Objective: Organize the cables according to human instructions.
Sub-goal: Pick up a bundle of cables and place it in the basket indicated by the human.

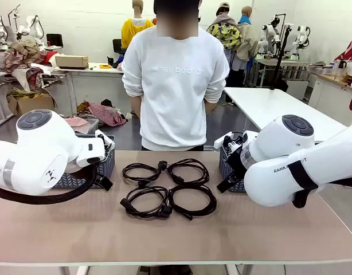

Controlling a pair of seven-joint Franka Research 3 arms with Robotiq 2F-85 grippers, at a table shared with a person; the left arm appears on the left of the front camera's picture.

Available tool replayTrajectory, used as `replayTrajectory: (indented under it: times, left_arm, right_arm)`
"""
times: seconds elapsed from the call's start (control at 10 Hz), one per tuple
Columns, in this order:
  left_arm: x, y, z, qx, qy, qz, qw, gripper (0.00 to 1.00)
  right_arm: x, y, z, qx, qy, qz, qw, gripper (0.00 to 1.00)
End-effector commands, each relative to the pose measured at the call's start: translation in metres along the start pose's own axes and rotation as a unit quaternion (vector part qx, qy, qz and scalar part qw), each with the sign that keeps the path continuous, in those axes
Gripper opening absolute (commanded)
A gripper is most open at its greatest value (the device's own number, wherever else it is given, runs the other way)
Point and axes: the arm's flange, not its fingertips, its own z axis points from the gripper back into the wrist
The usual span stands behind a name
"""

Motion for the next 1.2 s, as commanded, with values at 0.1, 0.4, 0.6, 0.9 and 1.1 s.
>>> replayTrajectory:
  times: [0.1,0.4,0.6,0.9,1.1]
  left_arm:
    - [0.0,0.0,0.0001,0.0,0.0,0.0,1.0,1.0]
    - [0.0,0.0,0.0001,0.0,0.0,0.0,1.0,1.0]
    - [0.0,0.0,0.0001,0.0,0.0,0.0,1.0,1.0]
    - [0.0,0.0,0.0001,0.0,0.0,0.0,1.0,1.0]
    - [0.0029,0.0052,0.0066,-0.001,-0.006,-0.01,1.0,1.0]
  right_arm:
    - [0.0,0.0,0.0,0.0,0.0,0.0,1.0,1.0]
    - [0.0,0.0,0.0,0.0,0.0,0.0,1.0,1.0]
    - [0.0,0.0,0.0,0.0,0.0,0.0,1.0,1.0]
    - [0.0,0.0,0.0,0.0,0.0,0.0,1.0,1.0]
    - [-0.0015,-0.0093,0.0061,0.015,-0.013,0.001,1.0,1.0]
